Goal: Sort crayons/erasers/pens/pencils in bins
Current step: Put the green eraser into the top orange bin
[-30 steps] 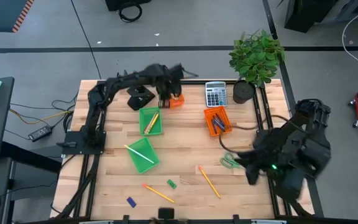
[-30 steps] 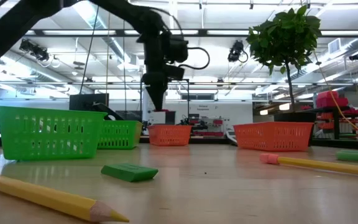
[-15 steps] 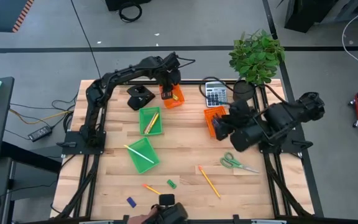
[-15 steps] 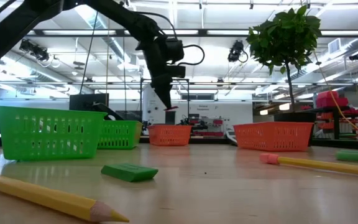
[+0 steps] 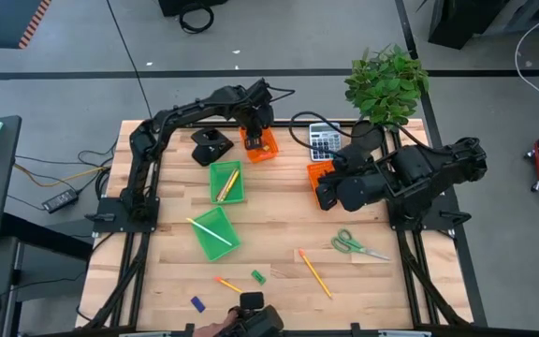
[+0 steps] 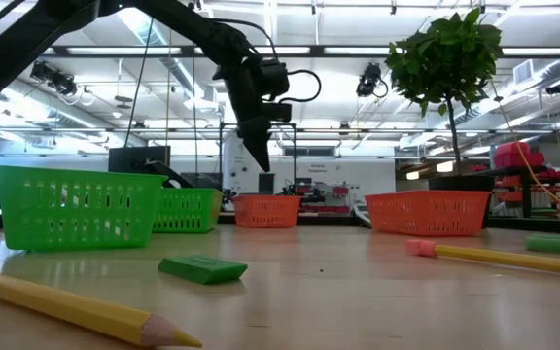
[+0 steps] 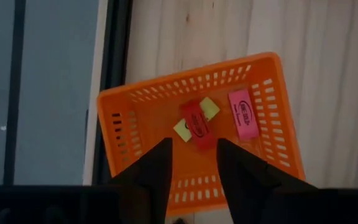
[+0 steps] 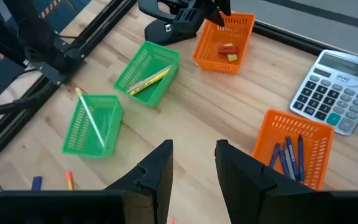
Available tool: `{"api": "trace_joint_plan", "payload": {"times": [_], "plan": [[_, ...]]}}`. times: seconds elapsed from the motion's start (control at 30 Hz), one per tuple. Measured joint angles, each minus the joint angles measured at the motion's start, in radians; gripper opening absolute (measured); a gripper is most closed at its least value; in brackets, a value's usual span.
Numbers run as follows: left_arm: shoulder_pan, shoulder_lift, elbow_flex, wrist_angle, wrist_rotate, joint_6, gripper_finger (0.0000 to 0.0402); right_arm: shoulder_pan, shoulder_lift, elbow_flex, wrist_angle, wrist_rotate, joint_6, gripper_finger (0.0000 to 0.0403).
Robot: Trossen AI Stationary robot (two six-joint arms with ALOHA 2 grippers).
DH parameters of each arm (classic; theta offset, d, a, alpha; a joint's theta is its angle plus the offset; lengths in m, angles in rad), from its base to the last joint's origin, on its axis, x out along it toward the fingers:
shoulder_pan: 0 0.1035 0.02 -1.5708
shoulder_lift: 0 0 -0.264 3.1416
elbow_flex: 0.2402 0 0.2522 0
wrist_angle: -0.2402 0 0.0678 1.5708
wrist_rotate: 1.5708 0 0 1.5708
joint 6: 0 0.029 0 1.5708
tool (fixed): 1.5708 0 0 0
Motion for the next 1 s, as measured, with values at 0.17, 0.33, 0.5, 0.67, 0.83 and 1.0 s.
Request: {"api": "trace_joint_plan", "payload": {"times": [0.17,0.33,0.5,0.67,0.83,1.0], "plan": [[-0.012,0.0,0.0,-0.041,0.0,-0.092,0.0177,0.0,0.0,0.0,-0.003,0.0,-0.038,0.0127],[-0.064,-0.001,0.0,-0.157,0.027,-0.156,0.0213,0.012,0.0,0.0,-0.047,-0.036,-0.048,0.0127],[-0.179,-0.032,-0.001,-0.263,0.067,-0.212,0.0205,0.069,0.001,0.0,-0.057,-0.064,-0.081,0.0127],[-0.342,-0.067,-0.001,-0.299,0.13,-0.434,0.0173,0.163,0.001,0.0,-0.056,-0.065,-0.069,0.0127],[-0.529,-0.071,-0.001,-0.34,0.133,-0.588,0.0164,0.274,0.001,0.0,-0.055,-0.061,-0.007,0.0127],[-0.711,-0.071,-0.001,-0.309,0.1,-0.616,0.0173,0.394,0.001,0.0,-0.038,-0.027,0.052,0.0127]]}}
